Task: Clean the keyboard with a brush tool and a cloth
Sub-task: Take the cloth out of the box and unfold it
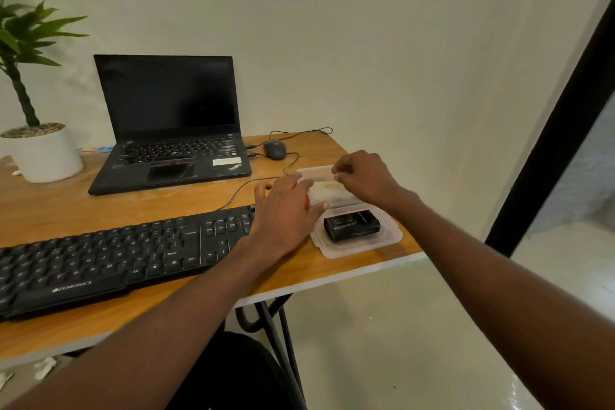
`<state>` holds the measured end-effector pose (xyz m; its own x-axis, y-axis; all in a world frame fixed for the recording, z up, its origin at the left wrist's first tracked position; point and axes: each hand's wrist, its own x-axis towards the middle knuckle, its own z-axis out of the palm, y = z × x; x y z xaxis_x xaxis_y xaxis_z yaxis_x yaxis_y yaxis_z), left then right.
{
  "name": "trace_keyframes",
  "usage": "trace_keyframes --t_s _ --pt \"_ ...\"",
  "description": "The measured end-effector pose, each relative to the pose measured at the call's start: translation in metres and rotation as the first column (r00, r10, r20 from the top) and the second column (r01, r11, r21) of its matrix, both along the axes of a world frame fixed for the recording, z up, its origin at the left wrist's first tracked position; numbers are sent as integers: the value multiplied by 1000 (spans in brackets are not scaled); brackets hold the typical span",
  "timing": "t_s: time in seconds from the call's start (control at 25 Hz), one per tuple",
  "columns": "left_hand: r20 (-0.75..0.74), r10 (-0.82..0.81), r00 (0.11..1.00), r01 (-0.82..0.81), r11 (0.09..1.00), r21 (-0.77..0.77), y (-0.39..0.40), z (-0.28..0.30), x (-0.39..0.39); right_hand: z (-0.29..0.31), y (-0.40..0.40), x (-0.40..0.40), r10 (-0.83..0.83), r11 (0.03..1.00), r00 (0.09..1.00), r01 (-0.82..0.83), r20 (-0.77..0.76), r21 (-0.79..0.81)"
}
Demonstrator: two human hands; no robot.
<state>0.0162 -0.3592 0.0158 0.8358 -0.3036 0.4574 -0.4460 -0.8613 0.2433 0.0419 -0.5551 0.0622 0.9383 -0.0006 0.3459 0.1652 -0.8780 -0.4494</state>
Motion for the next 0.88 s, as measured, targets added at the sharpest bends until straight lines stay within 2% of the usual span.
trace_keyframes --t_s 0.08,0.16,0.4,0.6,0.72,0.8,0.88 --pt "-17 -19 1000 20 998 57 2 -4 5 1 8 26 23 983 989 -49 -144 -177" --pt "5 -34 999 34 997 68 3 -5 7 2 13 45 12 948 974 -82 -224 -307" --pt "-5 -40 999 40 997 59 5 5 5 0 13 79 -49 904 942 -98 -331 -415" --pt "-17 -32 999 34 996 85 1 4 9 5 7 70 -7 933 956 -99 -295 -346" --pt "-25 -55 998 56 996 72 2 6 8 18 5 53 1 963 981 -53 -192 -265" --pt "-40 -61 997 61 998 -2 7 6 4 29 6 38 16 993 993 -30 -114 -115" --pt "-42 -44 998 36 987 -158 16 13 -1 36 14 20 39 985 998 -29 -54 169"
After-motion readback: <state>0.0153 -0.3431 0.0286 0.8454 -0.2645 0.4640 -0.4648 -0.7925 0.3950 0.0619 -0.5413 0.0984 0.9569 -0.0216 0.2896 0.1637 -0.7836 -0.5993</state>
